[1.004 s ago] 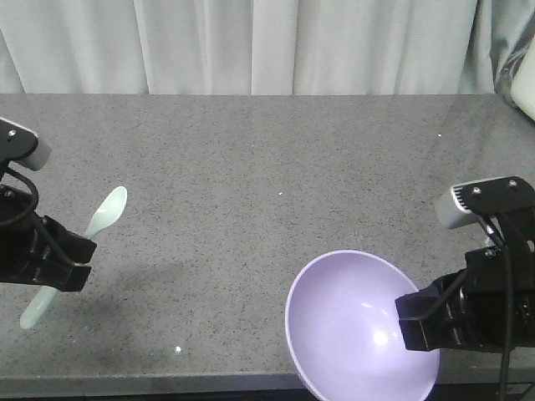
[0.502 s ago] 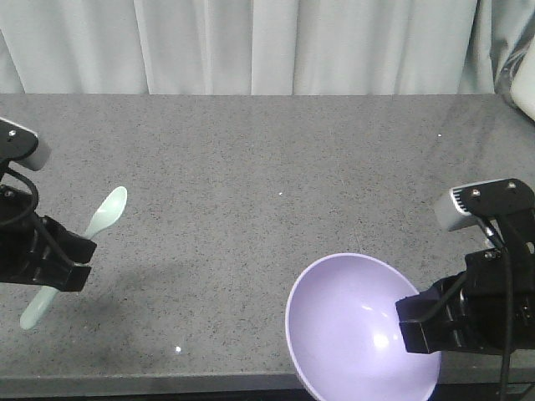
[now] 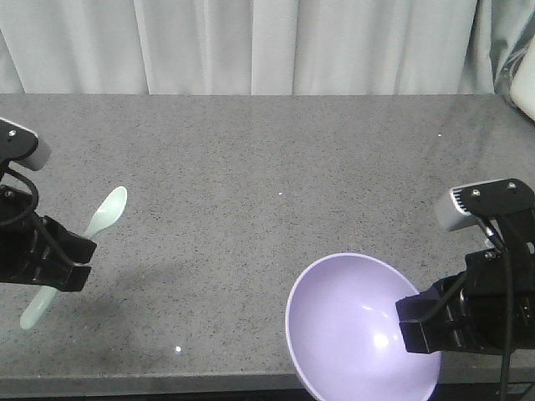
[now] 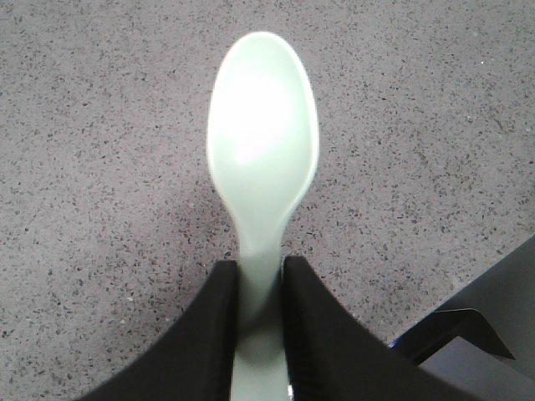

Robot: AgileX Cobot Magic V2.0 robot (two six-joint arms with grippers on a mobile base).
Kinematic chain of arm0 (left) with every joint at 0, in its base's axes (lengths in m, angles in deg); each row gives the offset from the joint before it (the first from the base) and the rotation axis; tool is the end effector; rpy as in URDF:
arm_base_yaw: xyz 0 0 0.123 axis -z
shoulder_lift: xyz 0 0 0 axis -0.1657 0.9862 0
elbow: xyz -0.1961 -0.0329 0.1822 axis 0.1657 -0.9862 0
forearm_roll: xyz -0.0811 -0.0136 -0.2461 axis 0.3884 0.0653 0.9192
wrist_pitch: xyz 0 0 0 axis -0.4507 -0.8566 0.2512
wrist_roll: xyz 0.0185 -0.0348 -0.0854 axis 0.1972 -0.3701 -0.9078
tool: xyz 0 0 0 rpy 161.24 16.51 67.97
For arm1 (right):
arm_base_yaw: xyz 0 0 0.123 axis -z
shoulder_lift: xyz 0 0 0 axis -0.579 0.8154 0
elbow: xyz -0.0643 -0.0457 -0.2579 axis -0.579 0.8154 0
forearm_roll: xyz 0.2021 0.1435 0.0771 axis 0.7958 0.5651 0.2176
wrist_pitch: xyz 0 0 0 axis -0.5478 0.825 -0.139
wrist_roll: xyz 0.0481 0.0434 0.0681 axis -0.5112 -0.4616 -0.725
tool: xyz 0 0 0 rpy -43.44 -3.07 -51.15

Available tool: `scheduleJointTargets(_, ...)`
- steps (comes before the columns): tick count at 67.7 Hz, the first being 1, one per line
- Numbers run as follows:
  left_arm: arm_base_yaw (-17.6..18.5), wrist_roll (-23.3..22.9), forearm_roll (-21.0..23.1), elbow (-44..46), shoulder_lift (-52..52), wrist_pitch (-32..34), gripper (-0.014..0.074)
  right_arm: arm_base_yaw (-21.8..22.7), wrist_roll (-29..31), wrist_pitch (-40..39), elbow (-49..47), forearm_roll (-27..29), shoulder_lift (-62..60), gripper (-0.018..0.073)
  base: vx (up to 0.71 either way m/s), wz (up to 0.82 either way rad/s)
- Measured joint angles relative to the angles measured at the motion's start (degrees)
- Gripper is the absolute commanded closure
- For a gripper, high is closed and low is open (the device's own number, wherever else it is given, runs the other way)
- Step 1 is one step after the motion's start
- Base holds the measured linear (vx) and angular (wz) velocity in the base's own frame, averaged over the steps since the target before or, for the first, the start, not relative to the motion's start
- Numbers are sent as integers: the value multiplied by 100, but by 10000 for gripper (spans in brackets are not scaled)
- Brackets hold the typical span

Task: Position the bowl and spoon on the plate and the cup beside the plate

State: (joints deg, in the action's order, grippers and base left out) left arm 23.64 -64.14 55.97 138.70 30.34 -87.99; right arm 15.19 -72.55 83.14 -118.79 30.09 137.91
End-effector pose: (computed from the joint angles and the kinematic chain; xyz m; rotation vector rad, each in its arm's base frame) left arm 0.2231 -0.0767 0.3067 0.5915 2.4215 -0.3045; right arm 0.1778 0.0934 0.2867 -0.4616 2.4832 0.5327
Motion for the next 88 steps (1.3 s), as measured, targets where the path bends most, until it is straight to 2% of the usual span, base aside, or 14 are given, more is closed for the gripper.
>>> scheduleJointTargets(51,0,0,0,0,0,0,519,0,0,2,0,5,0,560,-1,-5)
scheduleJointTargets(88,0,0,0,0,0,0,519,0,0,2,0,15,0,560,-3,-38)
